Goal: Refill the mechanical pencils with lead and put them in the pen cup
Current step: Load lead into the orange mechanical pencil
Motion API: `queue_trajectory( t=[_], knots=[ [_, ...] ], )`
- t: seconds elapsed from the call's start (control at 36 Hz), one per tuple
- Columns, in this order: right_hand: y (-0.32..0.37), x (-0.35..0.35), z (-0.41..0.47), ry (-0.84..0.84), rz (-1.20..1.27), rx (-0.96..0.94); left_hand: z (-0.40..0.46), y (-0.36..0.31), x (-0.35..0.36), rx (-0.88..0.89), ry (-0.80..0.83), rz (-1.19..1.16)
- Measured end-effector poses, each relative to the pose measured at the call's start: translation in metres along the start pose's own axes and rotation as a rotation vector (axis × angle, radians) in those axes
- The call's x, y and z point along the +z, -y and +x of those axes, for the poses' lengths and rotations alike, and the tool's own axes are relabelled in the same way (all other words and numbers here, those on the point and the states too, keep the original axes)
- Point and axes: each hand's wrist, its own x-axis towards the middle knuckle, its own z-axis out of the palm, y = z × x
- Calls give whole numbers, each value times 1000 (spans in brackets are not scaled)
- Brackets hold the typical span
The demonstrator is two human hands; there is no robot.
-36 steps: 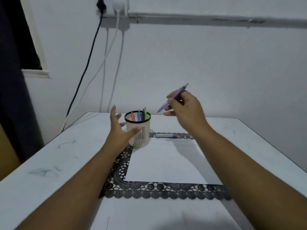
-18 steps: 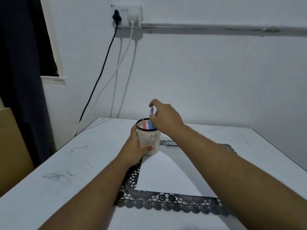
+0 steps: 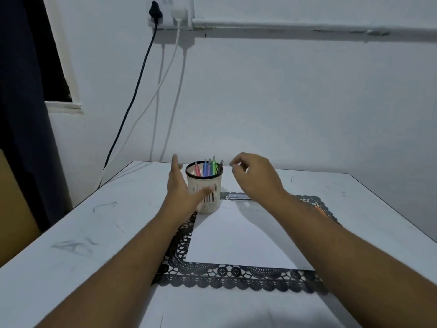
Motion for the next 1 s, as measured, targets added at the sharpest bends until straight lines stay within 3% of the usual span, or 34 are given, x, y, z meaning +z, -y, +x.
queue_trajectory(
  t=[0.08, 0.17, 0.25, 0.33, 0.47, 0.58, 0.83, 1.0],
  knots=[
    [-28, -9, -25, 88, -82, 77, -13, -22, -4, 190, -176, 92],
    [-55, -15, -46, 120, -114, 132, -26, -45, -9, 659, -338, 250],
    [-74, -18, -61, 156, -129, 162, -39, -61, 6, 871, -203, 335],
    [-83, -16, -72, 263, -222, 165, -55, -67, 29, 790, 126, 480],
    [-85, -12, -78, 359, -335, 139, -63, -48, 56, 752, 315, 815],
    [-88, -13, -80, 349, -332, 126, -69, -41, 61, 573, 345, 830],
    [-84, -15, -84, 338, -322, 102, -67, -35, 57, 462, 347, 841],
    [-92, -47, -74, 125, -265, 210, -65, -33, 56, 422, 386, 804]
  ],
)
